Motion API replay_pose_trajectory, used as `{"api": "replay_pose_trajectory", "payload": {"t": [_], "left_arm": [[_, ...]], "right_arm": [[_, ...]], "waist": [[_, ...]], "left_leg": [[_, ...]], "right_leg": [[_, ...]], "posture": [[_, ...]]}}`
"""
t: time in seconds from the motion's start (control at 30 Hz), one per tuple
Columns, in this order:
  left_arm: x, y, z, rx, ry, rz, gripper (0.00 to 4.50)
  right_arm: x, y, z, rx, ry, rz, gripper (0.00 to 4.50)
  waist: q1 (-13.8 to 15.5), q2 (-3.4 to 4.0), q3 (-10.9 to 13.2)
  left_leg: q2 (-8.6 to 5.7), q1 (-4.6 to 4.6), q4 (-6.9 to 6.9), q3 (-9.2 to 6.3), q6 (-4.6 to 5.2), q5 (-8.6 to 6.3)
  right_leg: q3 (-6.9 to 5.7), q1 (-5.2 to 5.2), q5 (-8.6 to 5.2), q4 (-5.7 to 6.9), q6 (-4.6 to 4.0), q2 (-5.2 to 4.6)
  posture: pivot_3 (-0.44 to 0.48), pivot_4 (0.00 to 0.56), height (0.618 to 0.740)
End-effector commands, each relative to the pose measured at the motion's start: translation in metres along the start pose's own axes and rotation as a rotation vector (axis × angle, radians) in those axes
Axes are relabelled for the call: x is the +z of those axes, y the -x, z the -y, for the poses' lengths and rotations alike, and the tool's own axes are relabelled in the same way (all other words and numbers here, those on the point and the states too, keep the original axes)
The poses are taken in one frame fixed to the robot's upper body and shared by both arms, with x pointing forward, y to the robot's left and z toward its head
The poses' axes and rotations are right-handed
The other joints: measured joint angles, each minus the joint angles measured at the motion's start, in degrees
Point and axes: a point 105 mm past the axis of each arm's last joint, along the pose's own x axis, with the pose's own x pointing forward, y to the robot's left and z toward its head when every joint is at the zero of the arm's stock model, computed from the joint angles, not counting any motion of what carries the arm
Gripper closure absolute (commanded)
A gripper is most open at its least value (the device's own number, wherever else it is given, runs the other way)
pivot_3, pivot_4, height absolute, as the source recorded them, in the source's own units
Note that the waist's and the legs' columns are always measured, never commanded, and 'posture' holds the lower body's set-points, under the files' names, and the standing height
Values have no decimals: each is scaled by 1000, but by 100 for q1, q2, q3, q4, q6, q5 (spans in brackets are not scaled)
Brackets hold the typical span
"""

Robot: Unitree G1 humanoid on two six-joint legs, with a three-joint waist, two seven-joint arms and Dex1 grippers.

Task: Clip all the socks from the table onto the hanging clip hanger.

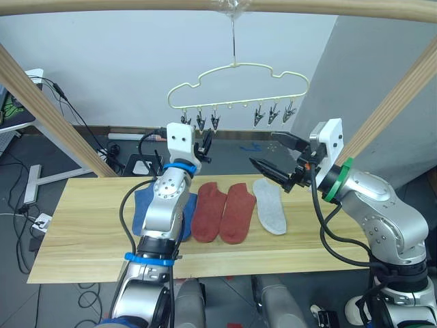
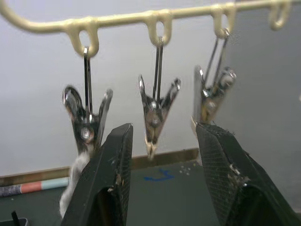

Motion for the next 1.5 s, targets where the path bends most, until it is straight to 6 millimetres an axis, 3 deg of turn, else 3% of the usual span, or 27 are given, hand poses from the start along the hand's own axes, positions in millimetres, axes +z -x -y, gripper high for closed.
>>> {"api": "replay_pose_trajectory", "payload": {"t": [0.03,0.83,0.93,1.03,1.13,1.27,1.43,1.5], "left_arm": [[13,-4,-1,17,-44,65,2343],[22,-19,-6,17,-39,116,2343],[21,-18,-6,16,-41,117,2859],[22,-18,-5,15,-38,123,3754],[22,-17,-5,14,-34,125,4321],[21,-16,-6,15,-37,121,4479],[16,-13,-9,9,-56,94,4479],[15,-11,-9,-15,-58,71,4479]], "right_arm": [[13,3,3,-7,34,42,0],[14,5,4,-20,42,39,0],[14,5,4,-18,48,32,0],[13,5,4,-17,48,28,0],[13,5,4,-19,49,26,0],[11,4,3,-19,46,22,0],[-10,-2,4,-56,6,-18,0],[-55,5,9,-106,21,-171,0]], "waist": [[-9,0,0],[-74,0,0],[-95,0,1],[-115,0,1],[-129,0,1],[-131,0,1],[-135,0,0],[-126,-1,0]], "left_leg": [[0,0,0,0,0,0],[0,-2,6,-2,0,0],[0,-2,6,-2,0,0],[0,-2,6,-2,0,0],[0,-2,6,-2,0,0],[0,-2,6,-2,0,0],[0,-1,5,-3,0,0],[0,-2,6,-3,0,0]], "right_leg": [[0,0,1,0,1,0],[0,-1,2,4,4,0],[0,-1,2,4,4,0],[0,-1,2,4,4,0],[1,-1,2,4,4,0],[0,-1,2,4,4,0],[0,-1,2,4,4,1],[0,0,2,4,5,1]], "posture": [[-113,241,740],[-119,256,740],[-121,257,740],[-121,257,740],[-119,258,740],[-113,257,740],[-99,257,740],[-80,257,740]]}}
